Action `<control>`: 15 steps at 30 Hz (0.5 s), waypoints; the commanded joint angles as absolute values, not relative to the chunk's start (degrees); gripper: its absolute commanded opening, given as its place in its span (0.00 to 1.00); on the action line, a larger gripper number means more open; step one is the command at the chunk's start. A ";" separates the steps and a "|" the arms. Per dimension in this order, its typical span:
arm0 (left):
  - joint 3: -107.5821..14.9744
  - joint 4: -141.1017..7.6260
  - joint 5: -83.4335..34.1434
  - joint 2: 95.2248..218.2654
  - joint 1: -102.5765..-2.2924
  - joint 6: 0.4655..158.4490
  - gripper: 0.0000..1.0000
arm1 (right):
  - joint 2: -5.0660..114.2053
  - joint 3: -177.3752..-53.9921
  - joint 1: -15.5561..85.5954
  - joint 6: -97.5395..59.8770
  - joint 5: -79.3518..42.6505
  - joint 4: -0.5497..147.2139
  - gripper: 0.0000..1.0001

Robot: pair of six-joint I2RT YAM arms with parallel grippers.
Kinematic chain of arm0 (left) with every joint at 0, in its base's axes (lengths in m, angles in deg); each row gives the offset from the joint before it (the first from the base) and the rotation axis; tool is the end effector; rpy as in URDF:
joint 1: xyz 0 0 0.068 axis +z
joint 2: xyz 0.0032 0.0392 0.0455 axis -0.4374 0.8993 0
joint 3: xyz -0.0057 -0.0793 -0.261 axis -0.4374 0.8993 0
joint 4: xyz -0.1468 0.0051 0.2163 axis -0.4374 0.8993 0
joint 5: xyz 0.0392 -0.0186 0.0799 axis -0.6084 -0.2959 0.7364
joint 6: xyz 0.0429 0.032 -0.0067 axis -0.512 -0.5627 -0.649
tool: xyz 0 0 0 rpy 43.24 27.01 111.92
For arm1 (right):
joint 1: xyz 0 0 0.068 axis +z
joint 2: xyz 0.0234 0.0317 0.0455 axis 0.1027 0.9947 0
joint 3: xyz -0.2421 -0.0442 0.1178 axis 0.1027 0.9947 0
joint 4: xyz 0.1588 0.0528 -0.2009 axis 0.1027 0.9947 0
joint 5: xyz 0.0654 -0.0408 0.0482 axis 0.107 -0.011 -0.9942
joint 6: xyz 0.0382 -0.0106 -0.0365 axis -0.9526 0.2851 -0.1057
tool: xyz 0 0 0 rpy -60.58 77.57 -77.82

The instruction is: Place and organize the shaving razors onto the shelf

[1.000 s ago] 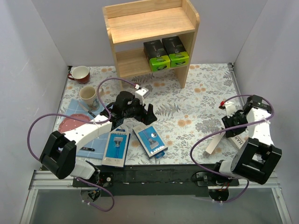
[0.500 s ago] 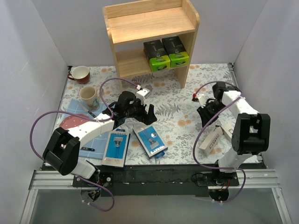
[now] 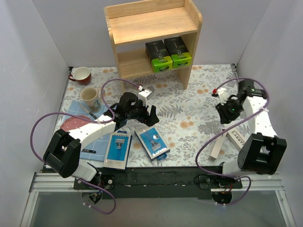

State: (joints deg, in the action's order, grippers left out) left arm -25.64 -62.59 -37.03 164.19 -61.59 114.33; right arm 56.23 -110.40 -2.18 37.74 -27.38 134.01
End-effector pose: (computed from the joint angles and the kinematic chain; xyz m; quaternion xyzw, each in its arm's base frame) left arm 0.2505 -0.1952 0.2402 0.0030 0.8703 -0.4253 0.2482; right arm 0.2679 -0.0277 0.2777 -0.3677 0.9080 0.0577 0.1925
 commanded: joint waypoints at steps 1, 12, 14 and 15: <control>-26.96 -63.93 -38.97 161.67 -61.53 115.60 0.81 | 54.87 -109.56 -12.02 47.74 -20.65 135.66 0.46; -27.40 -63.32 -38.97 163.08 -61.62 116.04 0.81 | 58.92 -102.90 -27.06 59.51 -21.70 133.65 0.54; -27.66 -62.97 -38.62 163.51 -61.53 116.04 0.81 | 58.83 -100.53 -27.33 60.40 -21.70 131.28 0.54; -27.75 -62.79 -38.62 164.13 -61.53 116.04 0.81 | 58.74 -100.00 -27.50 60.84 -21.78 130.84 0.54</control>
